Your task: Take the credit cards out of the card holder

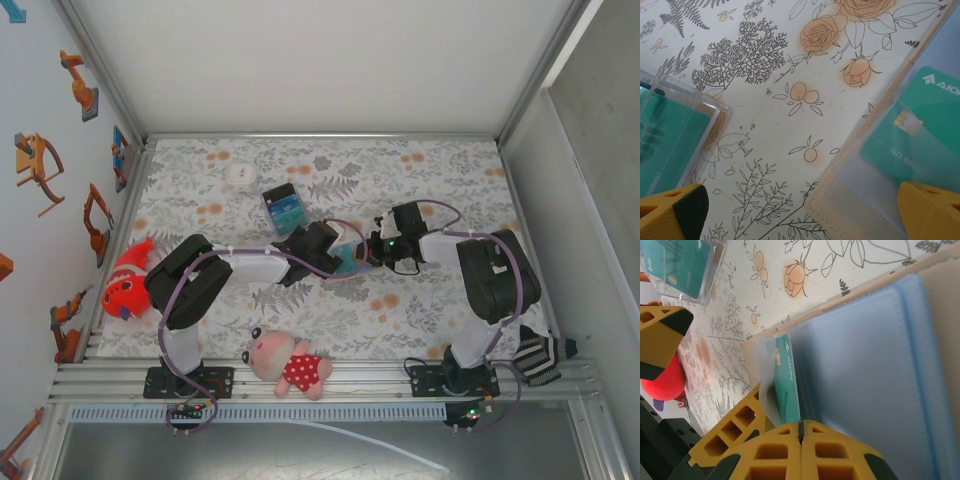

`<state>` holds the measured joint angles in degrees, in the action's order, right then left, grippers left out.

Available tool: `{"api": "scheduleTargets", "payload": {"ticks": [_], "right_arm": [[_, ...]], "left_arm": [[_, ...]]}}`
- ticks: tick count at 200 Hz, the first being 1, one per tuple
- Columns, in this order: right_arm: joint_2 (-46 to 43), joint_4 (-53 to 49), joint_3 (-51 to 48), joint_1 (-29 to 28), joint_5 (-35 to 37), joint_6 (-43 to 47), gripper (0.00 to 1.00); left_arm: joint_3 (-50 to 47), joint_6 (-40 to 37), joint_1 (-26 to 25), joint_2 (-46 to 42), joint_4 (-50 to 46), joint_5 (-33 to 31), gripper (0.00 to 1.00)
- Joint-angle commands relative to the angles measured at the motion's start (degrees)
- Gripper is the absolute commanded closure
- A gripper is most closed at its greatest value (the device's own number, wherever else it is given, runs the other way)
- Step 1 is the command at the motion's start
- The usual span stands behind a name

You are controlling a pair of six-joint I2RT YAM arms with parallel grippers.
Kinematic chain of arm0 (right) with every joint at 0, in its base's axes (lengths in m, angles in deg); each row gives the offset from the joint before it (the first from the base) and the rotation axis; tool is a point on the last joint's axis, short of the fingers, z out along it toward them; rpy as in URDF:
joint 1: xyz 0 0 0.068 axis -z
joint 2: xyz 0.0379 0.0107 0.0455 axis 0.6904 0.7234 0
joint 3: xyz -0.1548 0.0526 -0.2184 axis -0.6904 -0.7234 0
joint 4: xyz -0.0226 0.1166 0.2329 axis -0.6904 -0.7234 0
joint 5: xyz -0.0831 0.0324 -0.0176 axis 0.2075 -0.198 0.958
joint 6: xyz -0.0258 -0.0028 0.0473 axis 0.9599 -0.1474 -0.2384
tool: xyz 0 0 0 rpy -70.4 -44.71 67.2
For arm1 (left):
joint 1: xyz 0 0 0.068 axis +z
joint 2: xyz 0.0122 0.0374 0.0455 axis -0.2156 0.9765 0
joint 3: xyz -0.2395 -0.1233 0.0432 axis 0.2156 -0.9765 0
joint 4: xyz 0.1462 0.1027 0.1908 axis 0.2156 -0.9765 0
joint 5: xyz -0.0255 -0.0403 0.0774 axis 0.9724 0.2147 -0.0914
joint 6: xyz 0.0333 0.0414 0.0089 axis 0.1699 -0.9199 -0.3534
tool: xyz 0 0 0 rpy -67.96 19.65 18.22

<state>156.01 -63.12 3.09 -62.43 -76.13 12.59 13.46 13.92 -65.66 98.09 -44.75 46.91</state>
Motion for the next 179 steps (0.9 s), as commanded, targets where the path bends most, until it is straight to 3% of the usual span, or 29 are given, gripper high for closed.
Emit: {"api": "scheduleTargets", "payload": {"ticks": [1,73,179], "right_arm": [[-1.79,-0.68,-0.8,0.53,0.77,0.98,1.0],[-1.31,7.73,-3.26,0.37,-5.27,-2.53,0.87],[2.3,10.48,-1.89,-3.21,-4.35,-3.15,0.82]], "left_arm": [[-0.89,-1.84,0.02,1.39,-4.1,-1.02,0.03],[-0.1,-2.59,-0.01,2.29,-4.66,-0.69,0.03],[-0.74,-1.87,-0.05,1.97,-4.61,-0.73,0.03]]}}
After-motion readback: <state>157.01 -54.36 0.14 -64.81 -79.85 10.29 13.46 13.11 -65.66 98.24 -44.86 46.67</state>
